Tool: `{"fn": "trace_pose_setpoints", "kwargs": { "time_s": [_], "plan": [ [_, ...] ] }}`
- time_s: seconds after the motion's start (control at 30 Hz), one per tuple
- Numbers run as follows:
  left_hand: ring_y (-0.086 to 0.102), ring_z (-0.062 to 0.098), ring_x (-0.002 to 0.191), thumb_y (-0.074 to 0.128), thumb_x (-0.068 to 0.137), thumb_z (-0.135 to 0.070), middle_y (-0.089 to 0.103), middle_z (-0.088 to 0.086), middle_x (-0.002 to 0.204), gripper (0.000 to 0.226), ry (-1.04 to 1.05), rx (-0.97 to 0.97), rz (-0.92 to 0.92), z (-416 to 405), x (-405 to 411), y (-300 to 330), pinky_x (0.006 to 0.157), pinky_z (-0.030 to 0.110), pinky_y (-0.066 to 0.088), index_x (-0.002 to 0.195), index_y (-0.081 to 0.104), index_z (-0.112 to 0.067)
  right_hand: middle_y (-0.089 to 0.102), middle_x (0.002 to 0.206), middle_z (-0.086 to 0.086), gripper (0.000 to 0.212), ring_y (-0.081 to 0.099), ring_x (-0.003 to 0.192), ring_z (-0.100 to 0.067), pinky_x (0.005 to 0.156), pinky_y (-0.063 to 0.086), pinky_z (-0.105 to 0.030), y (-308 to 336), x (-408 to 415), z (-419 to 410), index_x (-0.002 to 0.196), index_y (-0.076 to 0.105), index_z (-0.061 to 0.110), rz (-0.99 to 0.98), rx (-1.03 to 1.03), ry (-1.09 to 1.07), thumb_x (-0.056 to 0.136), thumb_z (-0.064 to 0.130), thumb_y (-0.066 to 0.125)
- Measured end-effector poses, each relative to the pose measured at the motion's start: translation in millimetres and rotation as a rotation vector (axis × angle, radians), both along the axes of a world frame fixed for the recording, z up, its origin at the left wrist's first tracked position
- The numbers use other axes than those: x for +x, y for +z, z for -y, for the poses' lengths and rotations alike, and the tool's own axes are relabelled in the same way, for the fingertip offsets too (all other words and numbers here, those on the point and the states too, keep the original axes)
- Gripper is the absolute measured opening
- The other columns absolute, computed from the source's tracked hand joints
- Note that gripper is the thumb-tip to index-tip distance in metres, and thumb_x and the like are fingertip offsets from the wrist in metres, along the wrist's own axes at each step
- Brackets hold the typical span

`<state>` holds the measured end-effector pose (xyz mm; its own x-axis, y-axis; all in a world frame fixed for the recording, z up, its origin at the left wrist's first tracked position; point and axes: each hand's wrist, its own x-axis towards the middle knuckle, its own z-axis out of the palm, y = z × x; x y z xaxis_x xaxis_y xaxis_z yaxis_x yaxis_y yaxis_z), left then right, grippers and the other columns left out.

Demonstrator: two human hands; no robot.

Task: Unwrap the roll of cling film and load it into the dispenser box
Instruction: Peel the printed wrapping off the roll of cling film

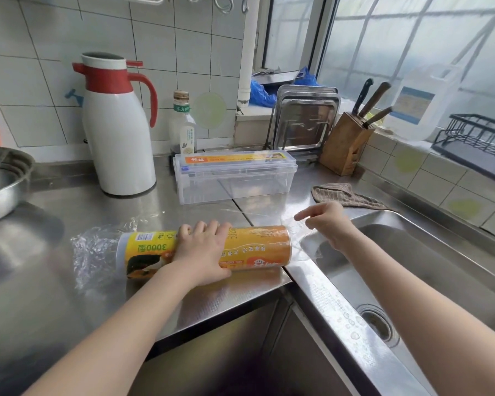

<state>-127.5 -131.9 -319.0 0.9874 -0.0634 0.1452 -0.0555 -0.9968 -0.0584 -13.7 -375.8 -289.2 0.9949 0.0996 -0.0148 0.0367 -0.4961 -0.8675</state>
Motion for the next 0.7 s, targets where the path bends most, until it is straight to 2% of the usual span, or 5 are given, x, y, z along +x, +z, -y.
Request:
{"fn": "trace_pose_setpoints", "kwargs": {
  "time_s": [0.17, 0.27, 0.43, 0.53, 0.7],
  "plan": [
    [0.037, 0.025, 0.127, 0.059, 0.073, -0.061, 0.035, 0.002, 0.141, 0.091, -0.017, 0.009, -0.002, 1, -5, 0, 0.102, 0.048, 0.027, 0.143, 0.014, -0.022, 0.075, 0.09, -0.007, 0.052, 0.065, 0.08, -0.016, 0.069, 0.044, -0.024, 8, -9, 2, 0.053, 0.068, 0.019, 0.177, 0.244, -0.004, 0.069, -0.022, 0.04],
    [0.035, 0.027, 0.128, 0.057, 0.075, -0.059, 0.033, 0.004, 0.143, 0.091, -0.022, 0.011, -0.011, 2, -8, 1, 0.102, 0.05, 0.026, 0.144, 0.012, -0.021, 0.072, 0.081, -0.005, 0.043, 0.062, 0.086, -0.018, 0.066, 0.044, -0.02, 16, -10, 17, 0.059, 0.064, 0.011, 0.145, 0.303, -0.073, 0.072, -0.021, 0.038],
    [0.03, 0.03, 0.131, 0.052, 0.078, -0.06, 0.025, 0.007, 0.148, 0.089, -0.058, 0.019, -0.014, 3, -19, 3, 0.105, 0.053, 0.023, 0.146, 0.007, -0.022, 0.073, 0.09, -0.006, 0.039, 0.055, 0.076, -0.022, 0.064, 0.043, -0.029, 27, -23, 2, 0.074, 0.072, 0.019, 0.226, -0.002, -0.007, 0.077, -0.01, 0.046],
    [0.024, 0.03, 0.137, 0.051, 0.082, -0.056, 0.017, 0.007, 0.153, 0.088, -0.092, 0.003, -0.06, -2, -29, 6, 0.11, 0.053, 0.018, 0.148, 0.003, -0.024, 0.073, 0.101, -0.005, 0.032, 0.064, 0.074, -0.008, 0.065, 0.052, -0.015, 47, -32, -28, 0.092, 0.075, 0.017, 0.266, -0.297, 0.246, 0.083, -0.002, 0.051],
    [0.035, 0.021, 0.133, 0.062, 0.077, -0.054, 0.03, -0.003, 0.145, 0.086, -0.113, -0.127, -0.116, -30, -41, 15, 0.11, 0.04, 0.021, 0.147, 0.016, -0.035, 0.055, 0.136, -0.004, 0.05, 0.053, 0.124, -0.02, 0.11, 0.038, -0.035, 53, -50, -67, 0.133, 0.051, 0.018, 0.014, -0.753, 0.692, 0.087, 0.03, 0.065]
  ]
}}
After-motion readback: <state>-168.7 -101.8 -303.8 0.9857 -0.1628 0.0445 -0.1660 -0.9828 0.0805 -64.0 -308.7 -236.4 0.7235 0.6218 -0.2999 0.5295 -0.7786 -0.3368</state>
